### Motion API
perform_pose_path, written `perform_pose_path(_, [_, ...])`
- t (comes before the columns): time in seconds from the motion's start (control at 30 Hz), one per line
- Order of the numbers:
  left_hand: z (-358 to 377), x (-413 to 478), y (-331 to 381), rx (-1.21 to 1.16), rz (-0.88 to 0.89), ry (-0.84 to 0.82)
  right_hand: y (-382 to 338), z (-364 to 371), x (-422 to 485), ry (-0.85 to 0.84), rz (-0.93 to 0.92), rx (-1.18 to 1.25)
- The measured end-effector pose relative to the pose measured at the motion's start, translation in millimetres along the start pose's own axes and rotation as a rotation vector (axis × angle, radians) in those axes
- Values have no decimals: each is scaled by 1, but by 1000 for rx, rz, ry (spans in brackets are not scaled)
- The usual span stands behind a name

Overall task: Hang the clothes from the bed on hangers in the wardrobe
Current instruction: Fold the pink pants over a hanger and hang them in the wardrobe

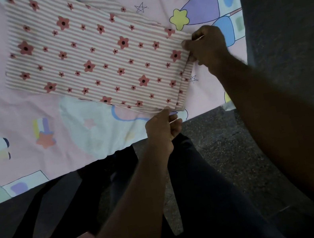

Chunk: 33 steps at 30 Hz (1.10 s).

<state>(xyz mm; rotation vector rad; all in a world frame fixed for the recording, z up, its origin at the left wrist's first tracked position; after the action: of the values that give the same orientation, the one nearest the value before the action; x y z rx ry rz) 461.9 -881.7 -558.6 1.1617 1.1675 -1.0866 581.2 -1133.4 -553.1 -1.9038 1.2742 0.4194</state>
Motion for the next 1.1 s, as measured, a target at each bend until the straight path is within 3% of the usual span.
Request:
perform_pose_path(0.1, [-18, 0, 6, 250, -62, -61, 8, -9, -10, 103, -11, 3])
perform_pose_path(0.17, [-48, 3, 33, 343, -33, -44, 19, 1, -19, 68, 45, 141])
perform_pose_path(0.27, [-124, 13, 113, 289, 169, 174, 45, 23, -33, -24, 167, 370])
perform_pose_path(0.33, [-185, 9, 191, 200, 430, 371, 56, 38, -40, -63, 203, 412])
perform_pose_path(0.4, [-236, 0, 261, 366, 640, 611, 63, 51, -49, -90, 263, 486])
perform_pose_path(0.47, [-261, -4, 317, 558, 778, 749, 68, 57, -54, -94, 288, 527])
perform_pose_path(0.53, [-256, 8, 356, 691, 853, 686, 67, 57, -57, -97, 271, 536])
perform_pose_path(0.67, [-223, 42, 394, 917, 834, 471, 61, 54, -64, -45, 184, 459])
perform_pose_path(0.77, [-201, 56, 403, 963, 864, 372, 63, 59, -68, -62, 173, 529])
perform_pose_path(1.0, [-166, 51, 386, 1321, 961, 390, 31, 72, -79, -163, 94, 623])
perform_pose_path(1.1, [-179, 37, 392, 1215, 1014, 487, 6, 66, -83, -190, 39, 642])
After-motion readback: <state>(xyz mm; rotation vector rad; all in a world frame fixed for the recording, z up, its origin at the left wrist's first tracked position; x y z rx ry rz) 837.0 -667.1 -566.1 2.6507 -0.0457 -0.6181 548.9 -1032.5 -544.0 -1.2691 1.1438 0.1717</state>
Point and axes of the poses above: each hand's wrist, its own x-axis towards the middle knuckle, its own z-axis out of the palm, y = z × x, the point moved 10 cm from there along x, towards the middle knuckle, and after that the axes turned 2 degrees about z, right-handed, at the moved point
